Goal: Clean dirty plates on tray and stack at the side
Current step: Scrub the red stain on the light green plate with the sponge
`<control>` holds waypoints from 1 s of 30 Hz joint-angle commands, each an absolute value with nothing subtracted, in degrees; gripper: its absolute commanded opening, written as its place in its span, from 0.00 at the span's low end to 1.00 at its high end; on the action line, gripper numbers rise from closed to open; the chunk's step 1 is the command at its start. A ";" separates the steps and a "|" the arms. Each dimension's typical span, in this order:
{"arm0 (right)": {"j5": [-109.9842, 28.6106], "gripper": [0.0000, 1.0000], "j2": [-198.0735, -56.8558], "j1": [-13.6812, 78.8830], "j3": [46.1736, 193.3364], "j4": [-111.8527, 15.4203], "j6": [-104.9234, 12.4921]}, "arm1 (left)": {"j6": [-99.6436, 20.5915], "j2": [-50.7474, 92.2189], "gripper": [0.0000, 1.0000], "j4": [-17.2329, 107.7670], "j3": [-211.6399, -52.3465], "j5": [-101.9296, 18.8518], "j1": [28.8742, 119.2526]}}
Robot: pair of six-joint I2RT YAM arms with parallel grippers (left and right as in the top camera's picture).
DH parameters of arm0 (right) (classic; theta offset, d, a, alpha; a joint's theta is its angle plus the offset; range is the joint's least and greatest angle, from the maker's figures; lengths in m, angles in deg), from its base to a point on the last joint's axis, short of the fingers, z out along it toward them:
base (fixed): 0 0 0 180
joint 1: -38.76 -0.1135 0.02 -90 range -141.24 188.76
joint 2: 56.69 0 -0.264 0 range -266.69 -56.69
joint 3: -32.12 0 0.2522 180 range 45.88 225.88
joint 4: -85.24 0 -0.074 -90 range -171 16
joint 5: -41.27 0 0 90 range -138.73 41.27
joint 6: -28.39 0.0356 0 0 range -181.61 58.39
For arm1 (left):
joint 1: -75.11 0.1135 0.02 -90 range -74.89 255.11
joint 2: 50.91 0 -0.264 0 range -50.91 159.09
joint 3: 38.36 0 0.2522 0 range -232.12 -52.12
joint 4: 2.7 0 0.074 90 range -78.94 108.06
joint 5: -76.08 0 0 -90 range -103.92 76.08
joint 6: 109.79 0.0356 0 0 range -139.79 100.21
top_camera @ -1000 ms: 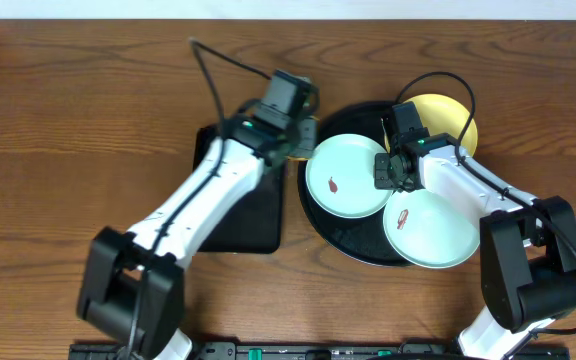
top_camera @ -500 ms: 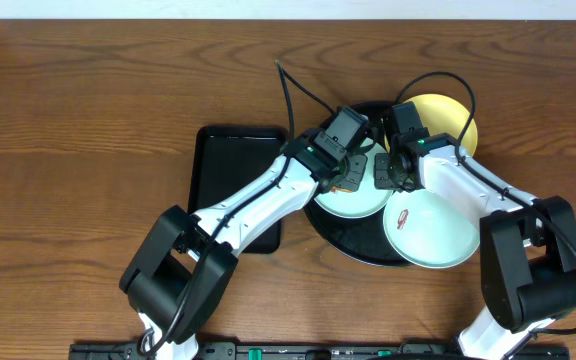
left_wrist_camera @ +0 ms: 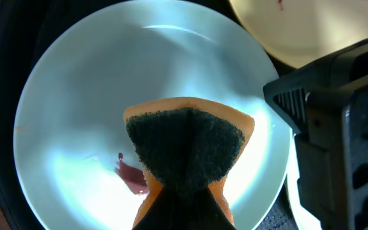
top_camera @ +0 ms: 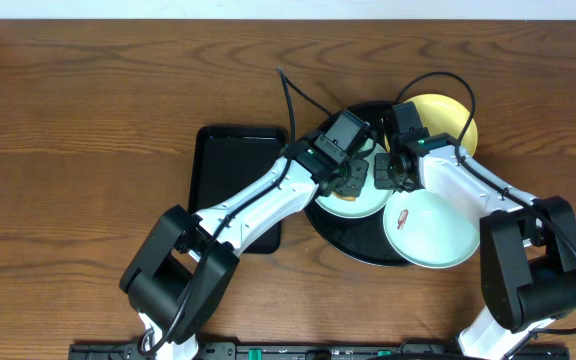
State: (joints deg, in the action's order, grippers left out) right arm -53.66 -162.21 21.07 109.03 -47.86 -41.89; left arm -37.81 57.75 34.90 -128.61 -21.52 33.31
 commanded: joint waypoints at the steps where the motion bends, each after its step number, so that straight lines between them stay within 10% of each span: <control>1: -53.11 0.01 -162.77 20.28 108.71 -47.42 -42.39 | -38.09 57.47 0.07 34.92 -128.19 -22.11 33.25; 30: -53.16 0.01 -162.77 20.31 108.71 -47.42 -42.39 | -38.18 65.71 0.08 31.05 -128.17 -25.04 33.25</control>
